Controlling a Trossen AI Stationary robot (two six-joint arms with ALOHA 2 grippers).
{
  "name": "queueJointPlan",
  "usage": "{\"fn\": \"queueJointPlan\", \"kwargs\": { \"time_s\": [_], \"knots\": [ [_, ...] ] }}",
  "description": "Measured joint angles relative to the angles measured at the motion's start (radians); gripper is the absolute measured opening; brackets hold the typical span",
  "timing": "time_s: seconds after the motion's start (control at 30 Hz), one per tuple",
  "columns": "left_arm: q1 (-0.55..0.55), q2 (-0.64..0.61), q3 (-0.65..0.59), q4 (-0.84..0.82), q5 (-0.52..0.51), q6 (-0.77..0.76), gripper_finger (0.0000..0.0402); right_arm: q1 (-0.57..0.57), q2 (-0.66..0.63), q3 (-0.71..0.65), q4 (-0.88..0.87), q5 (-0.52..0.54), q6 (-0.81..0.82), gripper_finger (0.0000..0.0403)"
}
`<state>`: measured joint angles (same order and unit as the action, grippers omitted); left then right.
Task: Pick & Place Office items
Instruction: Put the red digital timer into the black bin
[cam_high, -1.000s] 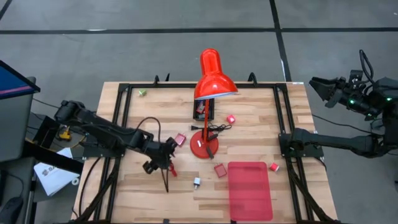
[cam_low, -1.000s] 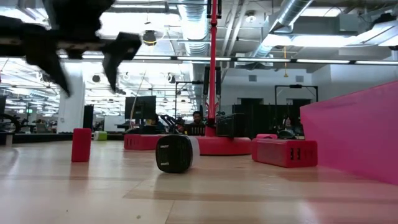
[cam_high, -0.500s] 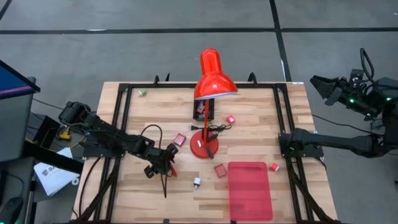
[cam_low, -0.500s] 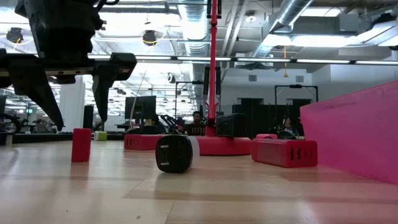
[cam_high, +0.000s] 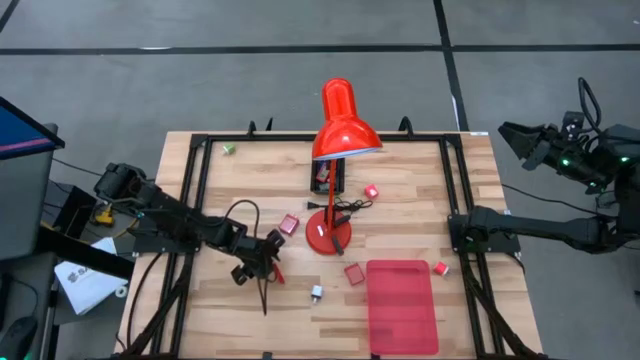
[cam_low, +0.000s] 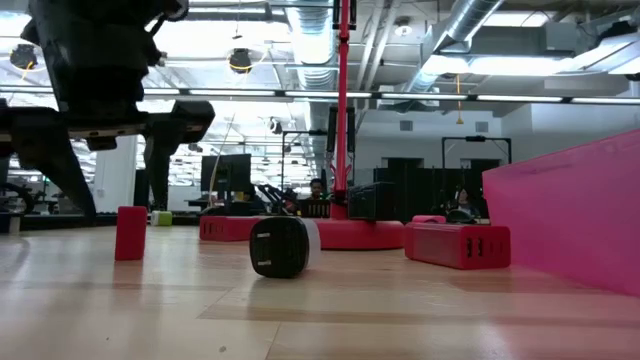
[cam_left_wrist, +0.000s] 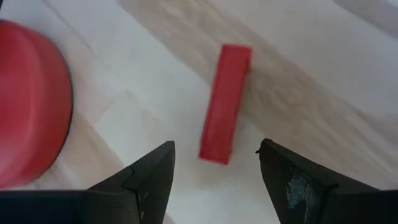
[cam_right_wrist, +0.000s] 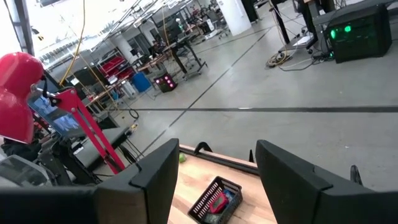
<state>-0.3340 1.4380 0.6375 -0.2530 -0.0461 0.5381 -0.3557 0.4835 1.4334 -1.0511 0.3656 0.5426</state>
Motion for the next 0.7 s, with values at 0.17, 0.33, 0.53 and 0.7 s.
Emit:
{"fn": "queueJointPlan", "kwargs": {
  "time_s": [0.17,0.33,0.53,0.7],
  "knots": [
    [0.034,0.017,-0.008,0.040,0.029,0.000,0.0223,0.000,0.000,0.000,-0.007,0.000,0.000,0.0207],
    [0.026,0.072,-0.004,0.070,0.055,0.004,0.0223,0.000,0.000,0.000,-0.006,0.000,0.006,0.0207],
    [0.023,0.089,-0.004,0.103,0.041,0.004,0.0217,0.000,0.000,0.000,-0.016,0.002,0.019,0.0207],
    [0.023,0.089,-0.004,0.100,0.016,0.004,0.0175,0.000,0.000,0.000,-0.017,0.028,0.019,0.0207]
  ]
}}
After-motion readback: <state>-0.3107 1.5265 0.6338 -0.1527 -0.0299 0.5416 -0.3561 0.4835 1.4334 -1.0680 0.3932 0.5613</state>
